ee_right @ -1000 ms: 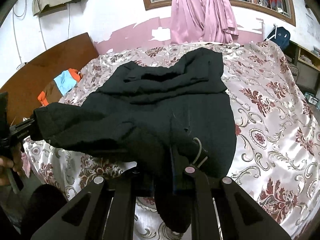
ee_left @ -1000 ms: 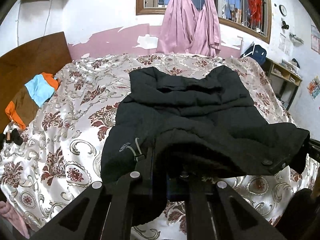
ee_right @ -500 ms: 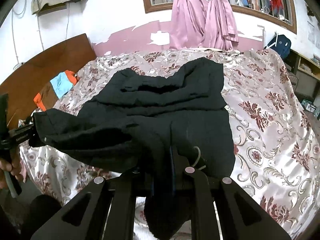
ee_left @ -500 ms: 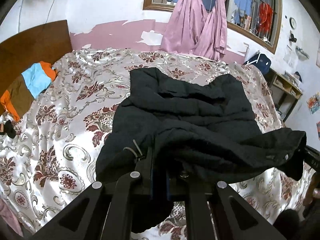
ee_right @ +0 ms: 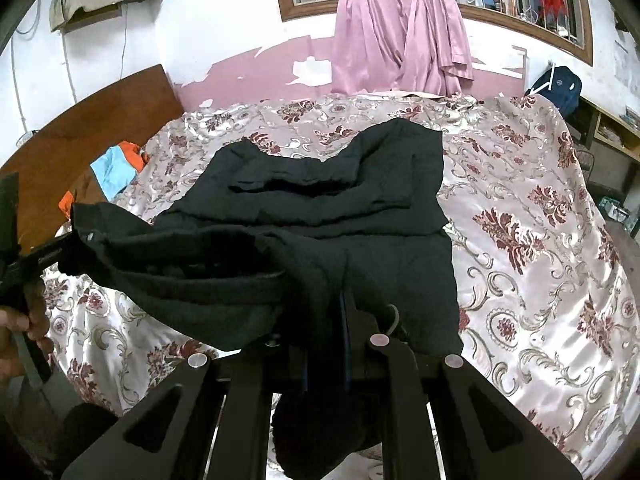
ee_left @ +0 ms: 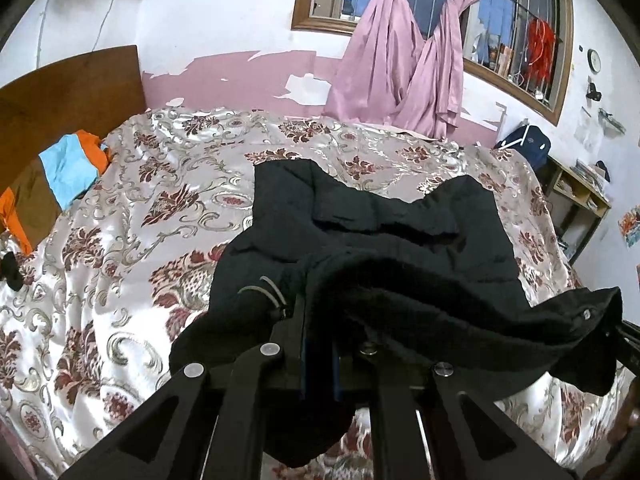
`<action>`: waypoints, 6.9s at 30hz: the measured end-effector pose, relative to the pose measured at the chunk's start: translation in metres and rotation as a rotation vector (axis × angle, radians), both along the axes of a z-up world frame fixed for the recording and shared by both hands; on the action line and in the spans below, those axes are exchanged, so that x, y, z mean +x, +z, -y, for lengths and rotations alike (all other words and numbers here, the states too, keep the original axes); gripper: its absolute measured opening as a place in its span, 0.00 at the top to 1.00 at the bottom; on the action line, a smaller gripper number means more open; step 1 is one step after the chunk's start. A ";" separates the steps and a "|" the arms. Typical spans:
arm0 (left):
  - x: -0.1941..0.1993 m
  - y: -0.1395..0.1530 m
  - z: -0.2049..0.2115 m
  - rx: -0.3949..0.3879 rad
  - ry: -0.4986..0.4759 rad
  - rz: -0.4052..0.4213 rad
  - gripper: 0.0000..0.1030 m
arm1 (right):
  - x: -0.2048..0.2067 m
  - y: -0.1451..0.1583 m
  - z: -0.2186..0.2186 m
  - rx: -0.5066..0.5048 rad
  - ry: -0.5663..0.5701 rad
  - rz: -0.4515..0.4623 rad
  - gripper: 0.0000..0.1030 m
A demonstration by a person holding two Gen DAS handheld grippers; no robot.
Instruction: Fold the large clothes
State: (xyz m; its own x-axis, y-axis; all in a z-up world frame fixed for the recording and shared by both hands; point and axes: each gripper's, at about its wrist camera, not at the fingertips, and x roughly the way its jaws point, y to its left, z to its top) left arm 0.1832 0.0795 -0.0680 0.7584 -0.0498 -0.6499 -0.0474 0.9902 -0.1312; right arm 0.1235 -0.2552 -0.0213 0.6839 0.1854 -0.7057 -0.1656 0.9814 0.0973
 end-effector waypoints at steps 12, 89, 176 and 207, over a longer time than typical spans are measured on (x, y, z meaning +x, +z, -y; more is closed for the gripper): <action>0.057 -0.003 -0.014 -0.059 -0.038 0.014 0.92 | 0.054 0.011 -0.008 -0.012 -0.055 0.006 0.90; 0.399 -0.061 -0.037 -0.043 -0.086 -0.235 0.71 | 0.434 -0.066 0.006 0.224 -0.144 -0.201 0.60; 0.034 0.003 -0.032 0.087 -0.011 -0.146 0.00 | 0.042 0.021 0.019 0.121 0.110 0.065 0.05; -0.142 0.068 -0.023 0.214 0.101 -0.119 0.00 | -0.147 -0.011 0.134 0.341 -0.067 0.192 0.02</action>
State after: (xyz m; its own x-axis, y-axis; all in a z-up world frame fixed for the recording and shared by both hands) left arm 0.0414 0.1024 0.0003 0.6700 0.1701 -0.7226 -0.1499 0.9843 0.0928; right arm -0.0233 -0.3892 -0.0319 0.8160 0.3376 -0.4692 -0.1495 0.9074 0.3929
